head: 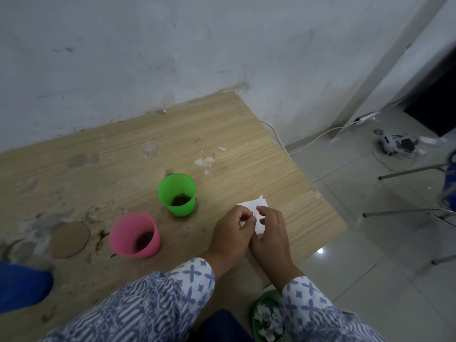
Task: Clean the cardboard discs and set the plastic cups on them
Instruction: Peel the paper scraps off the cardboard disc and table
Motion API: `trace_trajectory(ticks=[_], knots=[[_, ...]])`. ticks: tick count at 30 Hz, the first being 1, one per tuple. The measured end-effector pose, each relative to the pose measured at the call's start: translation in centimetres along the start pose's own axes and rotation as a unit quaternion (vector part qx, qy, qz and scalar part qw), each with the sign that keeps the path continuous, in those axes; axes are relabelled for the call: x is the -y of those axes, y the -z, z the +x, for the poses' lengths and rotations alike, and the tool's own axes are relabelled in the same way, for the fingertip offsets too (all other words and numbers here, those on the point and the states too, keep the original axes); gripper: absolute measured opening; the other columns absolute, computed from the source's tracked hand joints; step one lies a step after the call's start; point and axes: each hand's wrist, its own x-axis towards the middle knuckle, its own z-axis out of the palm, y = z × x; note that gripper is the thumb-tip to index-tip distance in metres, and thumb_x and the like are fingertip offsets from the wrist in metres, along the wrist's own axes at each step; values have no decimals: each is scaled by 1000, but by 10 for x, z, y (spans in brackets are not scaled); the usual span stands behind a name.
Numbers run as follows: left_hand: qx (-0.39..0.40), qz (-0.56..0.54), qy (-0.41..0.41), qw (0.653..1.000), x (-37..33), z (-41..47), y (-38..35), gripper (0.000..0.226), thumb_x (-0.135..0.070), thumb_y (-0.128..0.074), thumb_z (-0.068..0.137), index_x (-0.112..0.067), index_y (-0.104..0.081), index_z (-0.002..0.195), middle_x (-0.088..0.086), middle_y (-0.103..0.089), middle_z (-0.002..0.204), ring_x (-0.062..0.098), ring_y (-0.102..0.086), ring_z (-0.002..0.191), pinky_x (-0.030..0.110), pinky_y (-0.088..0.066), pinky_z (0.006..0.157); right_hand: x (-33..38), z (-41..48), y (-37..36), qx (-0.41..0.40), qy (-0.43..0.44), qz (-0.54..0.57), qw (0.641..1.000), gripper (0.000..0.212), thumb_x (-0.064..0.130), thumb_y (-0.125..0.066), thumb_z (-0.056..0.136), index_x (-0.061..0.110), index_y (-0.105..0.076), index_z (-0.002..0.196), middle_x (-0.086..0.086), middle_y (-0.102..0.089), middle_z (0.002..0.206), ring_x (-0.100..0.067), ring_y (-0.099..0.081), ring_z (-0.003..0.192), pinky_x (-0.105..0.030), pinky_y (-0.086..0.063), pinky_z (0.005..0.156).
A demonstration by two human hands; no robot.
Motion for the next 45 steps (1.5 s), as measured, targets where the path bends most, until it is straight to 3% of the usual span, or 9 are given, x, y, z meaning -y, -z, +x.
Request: trace_trajectory(ticks=[4, 8, 14, 19, 23, 30, 38, 42, 45], knots=[[11, -33, -17, 999, -4, -18, 14, 5, -14, -61, 89, -13, -62, 85, -6, -64, 78, 2, -57, 71, 16, -45, 66, 13, -17, -5, -12, 7, 5, 1000, 30, 8, -64, 82, 13, -55, 110, 17, -44, 96, -5, -52, 87, -16, -42, 73], [28, -9, -68, 997, 3, -42, 42, 7, -13, -62, 87, -16, -60, 80, -5, -59, 81, 3, -54, 74, 11, -41, 66, 36, -43, -13, -29, 1, 16, 999, 16, 12, -57, 85, 13, -60, 100, 6, -55, 89, 5, -51, 84, -6, -39, 67], [58, 11, -89, 994, 17, -84, 99, 24, -31, -52, 83, -12, -65, 84, -9, -56, 81, 5, -52, 78, 15, -41, 72, 73, -87, -38, -22, -54, 77, 995, 16, 6, -60, 84, 21, -64, 90, 6, -63, 82, -8, -59, 77, -27, -48, 65], [40, 1, -55, 998, 37, -123, 150, 32, -43, -50, 84, -13, -59, 80, 2, -59, 77, 14, -55, 72, 32, -47, 68, 111, -125, -74, -6, -30, 97, 995, 20, 7, -62, 82, 27, -59, 81, 8, -61, 76, -2, -56, 79, -16, -41, 61], [-5, -14, -12, 1000, 49, -143, 192, 17, -27, -59, 91, -14, -56, 80, 1, -59, 72, 7, -54, 65, 20, -45, 60, 141, -141, -108, 15, 6, 108, 994, 22, 17, -57, 78, 37, -50, 75, 10, -56, 73, 1, -55, 73, -7, -38, 60], [-76, -89, 86, 989, 73, -150, 237, 18, -14, -60, 90, -27, -53, 102, -3, -64, 101, 9, -63, 92, 30, -54, 83, 171, -139, -157, 75, 101, 91, 988, 14, 21, -46, 72, 12, -57, 71, 0, -52, 72, -6, -46, 70, -13, -34, 61], [-90, -67, 129, 985, 89, -137, 258, 9, -19, -55, 94, -26, -60, 93, -3, -67, 94, 13, -63, 87, 37, -54, 81, 185, -120, -185, 126, 151, 44, 980, 11, 12, -47, 73, 14, -57, 74, 0, -54, 77, -3, -41, 72, -5, -29, 65], [-92, -67, 122, 986, 97, -131, 258, 16, -16, -51, 96, -32, -55, 99, -8, -63, 103, 3, -60, 92, 23, -52, 77, 185, -108, -196, 127, 162, -3, 979, 15, 16, -47, 77, 11, -61, 75, -7, -60, 79, -15, -50, 74, -13, -33, 67], [-63, -57, 115, 990, 108, -132, 257, 28, -14, -45, 99, -33, -48, 120, -11, -57, 120, 1, -54, 110, 12, -45, 84, 184, -101, -207, 150, 157, -41, 975, 9, 10, -53, 75, 10, -62, 77, -7, -62, 81, -21, -57, 76, -29, -47, 69]])
